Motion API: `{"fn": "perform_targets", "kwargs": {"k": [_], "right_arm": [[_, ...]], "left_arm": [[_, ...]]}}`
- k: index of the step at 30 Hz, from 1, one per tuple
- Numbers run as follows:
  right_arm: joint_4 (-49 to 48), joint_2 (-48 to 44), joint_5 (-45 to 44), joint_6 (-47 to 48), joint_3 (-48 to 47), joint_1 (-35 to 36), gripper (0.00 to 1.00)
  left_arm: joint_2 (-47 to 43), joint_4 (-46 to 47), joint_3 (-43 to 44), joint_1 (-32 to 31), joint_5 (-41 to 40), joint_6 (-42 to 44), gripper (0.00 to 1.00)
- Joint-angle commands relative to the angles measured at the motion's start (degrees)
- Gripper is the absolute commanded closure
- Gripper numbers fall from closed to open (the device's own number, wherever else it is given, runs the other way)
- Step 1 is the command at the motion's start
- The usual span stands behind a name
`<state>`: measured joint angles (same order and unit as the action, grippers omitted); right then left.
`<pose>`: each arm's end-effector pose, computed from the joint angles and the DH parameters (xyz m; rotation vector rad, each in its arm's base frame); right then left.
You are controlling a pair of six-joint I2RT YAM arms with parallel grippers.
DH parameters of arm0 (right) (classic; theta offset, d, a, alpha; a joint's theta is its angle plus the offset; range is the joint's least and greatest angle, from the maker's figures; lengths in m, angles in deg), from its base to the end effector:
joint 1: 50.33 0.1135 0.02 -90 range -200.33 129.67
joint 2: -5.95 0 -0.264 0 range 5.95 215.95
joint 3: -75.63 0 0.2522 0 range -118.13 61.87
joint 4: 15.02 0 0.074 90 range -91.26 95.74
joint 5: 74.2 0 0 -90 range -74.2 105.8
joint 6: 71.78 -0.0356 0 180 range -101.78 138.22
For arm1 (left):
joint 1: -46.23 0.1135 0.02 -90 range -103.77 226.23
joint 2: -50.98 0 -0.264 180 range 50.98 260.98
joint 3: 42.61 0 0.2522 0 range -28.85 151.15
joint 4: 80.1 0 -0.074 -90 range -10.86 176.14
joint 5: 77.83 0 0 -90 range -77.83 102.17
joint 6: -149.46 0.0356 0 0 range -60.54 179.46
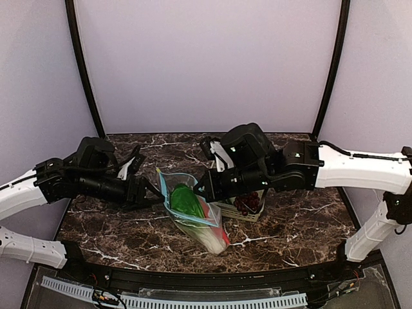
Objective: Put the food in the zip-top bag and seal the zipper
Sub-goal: Pass from the right arm to the left
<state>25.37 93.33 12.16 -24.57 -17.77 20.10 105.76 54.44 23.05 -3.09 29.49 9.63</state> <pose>0.1191 0.3282 0.3418 -0.5276 2.3110 1.0026 0.1251 -0.1619 0.3155 0.1852 2.4519 -1.2221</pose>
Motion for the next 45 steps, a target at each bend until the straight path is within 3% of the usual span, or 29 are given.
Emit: {"fn": "perform_targets", "kwargs": {"k": [1,5,14,22,26,31,37,45], "right_arm": [[-1.8,0.6,-0.6,-0.7,-0.1,-0.4,1.00],[-1.8,0.2,-1.1,-0.9,0.3,-0.3,1.00],[-1.7,0.4,-1.5,-0.9,0.4,-0.3,1.00],[-1.8,-0.5,-2.2,-1.4,1.6,-0.4,1.00],[-1.8,-0.8,-2.1,-1.5,2.0,-0.4,1.00],[-1.8,-1.2,-1.0,-1.0,1.2,-0.4,1.00],[-3.1,-2.6,0.1,0.6,-0.9,-0.3,1.00],[-4.6,0.0,0.6,-1.1,2.6,-0.5,1.00]], "left_arm": [[1.4,5.1,-1.3,-1.5,1.6,-1.9,0.38],[2.2,7.1,-2.0,-2.0,1.3,-2.8,0.46],[3.5,13.4,-5.5,-5.1,-0.7,-6.9,0.52],[2.5,13.3,-5.9,-6.8,-5.3,-8.0,0.89],[1.7,12.5,-5.4,-6.8,-7.3,-7.8,0.98],[2.3,6.9,-0.1,-6.6,-10.7,-3.2,0.99],[5.2,-5.8,16.0,-3.6,-14.6,6.8,0.99],[9.1,-10.7,16.9,1.5,-9.5,13.0,0.99]]}}
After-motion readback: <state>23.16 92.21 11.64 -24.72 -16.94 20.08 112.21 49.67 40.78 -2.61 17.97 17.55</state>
